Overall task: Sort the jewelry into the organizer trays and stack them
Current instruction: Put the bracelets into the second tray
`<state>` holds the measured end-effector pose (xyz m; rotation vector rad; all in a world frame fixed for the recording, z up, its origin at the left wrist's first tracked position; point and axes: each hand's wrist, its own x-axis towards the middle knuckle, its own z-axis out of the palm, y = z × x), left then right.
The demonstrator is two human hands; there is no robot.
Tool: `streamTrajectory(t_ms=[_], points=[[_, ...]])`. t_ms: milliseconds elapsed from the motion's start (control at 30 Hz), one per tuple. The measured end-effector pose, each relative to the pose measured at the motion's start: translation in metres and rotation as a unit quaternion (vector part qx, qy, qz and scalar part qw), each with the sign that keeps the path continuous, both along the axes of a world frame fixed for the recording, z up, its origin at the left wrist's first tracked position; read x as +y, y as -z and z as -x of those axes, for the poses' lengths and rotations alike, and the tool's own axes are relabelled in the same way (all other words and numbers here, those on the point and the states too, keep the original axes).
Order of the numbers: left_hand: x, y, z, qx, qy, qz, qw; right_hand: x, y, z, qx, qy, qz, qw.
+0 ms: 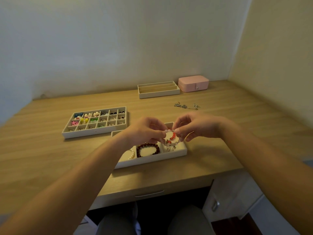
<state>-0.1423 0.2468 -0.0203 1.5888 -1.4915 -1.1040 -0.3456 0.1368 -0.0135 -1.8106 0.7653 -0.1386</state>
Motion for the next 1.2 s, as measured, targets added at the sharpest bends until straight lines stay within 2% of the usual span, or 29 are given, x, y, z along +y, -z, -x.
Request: streamTrajectory(t_ms=[233, 433, 833, 1033, 1200], points=[[-0.007, 0.009, 0.004, -0.117, -0.001, 0.013, 0.993, -0.006, 0.007, -0.001, 0.033, -0.006, 0.024, 0.999], [-0.013, 0.015, 0.005, -0.21, -0.022, 0.055, 0.976, -0.004, 0.009, -0.014, 0.079, 0.007, 0.166, 0.983], [-0.02, 0.022, 0.009, -0.374, -0.015, 0.123, 0.919, -0.002, 0.018, -0.028, 0.134, 0.017, 0.338, 0.931], [-0.014, 0.023, 0.01, -0.43, 0.028, 0.149, 0.89, -0.001, 0.025, -0.03, 0.161, 0.009, 0.354, 0.921], [-0.005, 0.025, 0.009, -0.406, 0.054, 0.119, 0.905, -0.001, 0.023, -0.026, 0.129, -0.006, 0.329, 0.935]])
